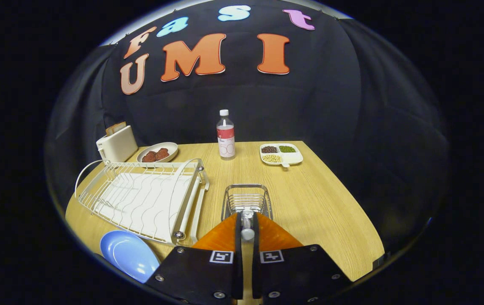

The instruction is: Take the plate from the dish rack, then take the spoon from the basket and place it into the plate.

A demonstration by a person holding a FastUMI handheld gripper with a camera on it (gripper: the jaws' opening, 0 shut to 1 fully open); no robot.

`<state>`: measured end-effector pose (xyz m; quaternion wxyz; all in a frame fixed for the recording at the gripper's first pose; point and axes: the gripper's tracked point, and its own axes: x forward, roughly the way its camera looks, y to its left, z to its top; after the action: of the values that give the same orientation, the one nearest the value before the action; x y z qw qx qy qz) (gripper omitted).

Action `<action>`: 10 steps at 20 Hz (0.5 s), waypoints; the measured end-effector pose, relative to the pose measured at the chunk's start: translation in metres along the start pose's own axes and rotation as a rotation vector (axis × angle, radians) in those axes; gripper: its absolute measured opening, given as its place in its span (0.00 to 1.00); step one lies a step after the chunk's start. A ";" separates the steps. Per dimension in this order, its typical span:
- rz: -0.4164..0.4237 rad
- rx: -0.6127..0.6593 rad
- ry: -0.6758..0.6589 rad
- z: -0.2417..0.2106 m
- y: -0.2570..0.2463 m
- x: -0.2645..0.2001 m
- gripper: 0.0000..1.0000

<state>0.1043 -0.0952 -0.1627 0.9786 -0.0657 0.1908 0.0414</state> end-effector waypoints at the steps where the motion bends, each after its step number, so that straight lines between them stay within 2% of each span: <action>1: 0.007 0.004 0.006 0.000 0.000 -0.001 0.05; 5: -0.004 0.017 -0.002 0.006 -0.003 -0.008 0.04; 10: -0.017 0.030 -0.054 0.037 -0.003 -0.032 0.04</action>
<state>0.0890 -0.0943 -0.1161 0.9846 -0.0514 0.1642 0.0317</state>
